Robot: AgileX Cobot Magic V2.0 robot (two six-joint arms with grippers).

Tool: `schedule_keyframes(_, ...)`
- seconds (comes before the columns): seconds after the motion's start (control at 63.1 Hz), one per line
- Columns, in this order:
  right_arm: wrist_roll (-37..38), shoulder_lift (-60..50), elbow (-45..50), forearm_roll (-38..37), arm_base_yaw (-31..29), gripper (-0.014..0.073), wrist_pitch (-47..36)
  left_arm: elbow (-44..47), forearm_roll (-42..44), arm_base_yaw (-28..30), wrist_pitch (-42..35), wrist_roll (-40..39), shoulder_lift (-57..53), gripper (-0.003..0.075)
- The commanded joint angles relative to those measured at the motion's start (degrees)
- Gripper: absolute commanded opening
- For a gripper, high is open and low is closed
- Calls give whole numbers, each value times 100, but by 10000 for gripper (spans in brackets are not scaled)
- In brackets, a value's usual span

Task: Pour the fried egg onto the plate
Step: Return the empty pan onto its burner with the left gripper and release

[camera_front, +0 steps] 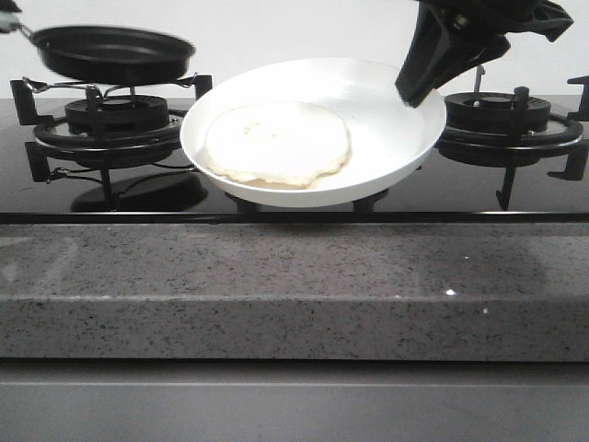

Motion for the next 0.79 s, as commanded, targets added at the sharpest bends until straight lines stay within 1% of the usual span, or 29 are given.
schedule_keyframes(0.0,-24,-219,-172,154,6,-116,-312,-196,-435,68,293,-76,-256,-20)
schedule_keyframes(0.428,-24,-219,-172,154,6,-116,-306,-196,124,71,201,-76,-245,-19)
schedule_keyframes(0.507,-24,-219,-172,154,6,-116,-306,-196,216,62,201,-76,-245,-1)
schedule_keyframes(0.57,-24,-219,-172,154,6,-116,-306,-196,255,62,201,-76,-245,57)
schedule_keyframes(0.618,-24,-219,-172,154,6,-116,-306,-196,255,62,213,-76,-245,116)
schedule_keyframes(0.697,-24,-219,-172,154,6,-116,-306,-196,255,62,243,-76,-245,277)
schedule_keyframes(0.713,-24,-219,-172,154,6,-116,-306,-196,255,62,240,-76,-245,291)
schedule_keyframes(0.745,-24,-219,-172,154,6,-116,-306,-196,255,62,272,-76,-245,356)
schedule_keyframes(0.761,-24,-219,-172,154,6,-116,-306,-196,255,62,285,-76,-245,368)
schedule_keyframes(0.776,-24,-219,-172,154,6,-116,-306,-196,258,75,297,-76,-245,403)
